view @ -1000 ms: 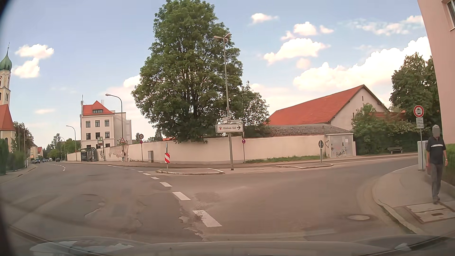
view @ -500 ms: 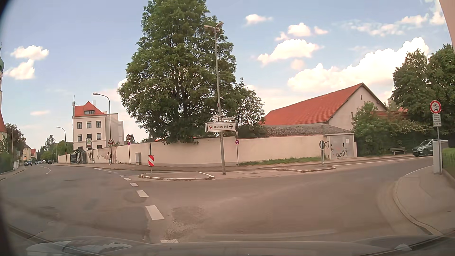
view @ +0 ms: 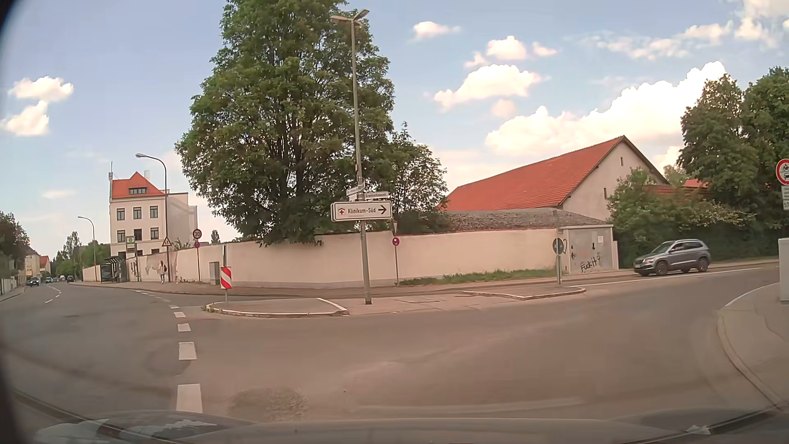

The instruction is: Follow the waypoints while adhering to traffic rules and regulations

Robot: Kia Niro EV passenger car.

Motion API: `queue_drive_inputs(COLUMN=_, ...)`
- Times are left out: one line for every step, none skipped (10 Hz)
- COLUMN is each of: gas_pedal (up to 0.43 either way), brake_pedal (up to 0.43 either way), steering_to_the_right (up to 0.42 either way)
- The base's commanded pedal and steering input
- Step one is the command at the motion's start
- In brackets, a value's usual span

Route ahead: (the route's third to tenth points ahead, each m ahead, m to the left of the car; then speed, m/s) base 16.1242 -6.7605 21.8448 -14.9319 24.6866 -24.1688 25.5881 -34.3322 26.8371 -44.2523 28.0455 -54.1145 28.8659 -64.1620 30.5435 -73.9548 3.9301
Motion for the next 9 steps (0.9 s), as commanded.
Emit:
queue_drive_inputs(gas_pedal=0.000, brake_pedal=0.030, steering_to_the_right=0.056)
queue_drive_inputs(gas_pedal=0.000, brake_pedal=0.030, steering_to_the_right=0.062)
queue_drive_inputs(gas_pedal=0.000, brake_pedal=0.024, steering_to_the_right=0.087)
queue_drive_inputs(gas_pedal=0.000, brake_pedal=0.024, steering_to_the_right=0.120)
queue_drive_inputs(gas_pedal=0.000, brake_pedal=0.024, steering_to_the_right=0.142)
queue_drive_inputs(gas_pedal=0.000, brake_pedal=0.024, steering_to_the_right=0.172)
queue_drive_inputs(gas_pedal=0.000, brake_pedal=0.024, steering_to_the_right=0.195)
queue_drive_inputs(gas_pedal=0.000, brake_pedal=0.024, steering_to_the_right=0.213)
queue_drive_inputs(gas_pedal=0.000, brake_pedal=0.024, steering_to_the_right=0.238)
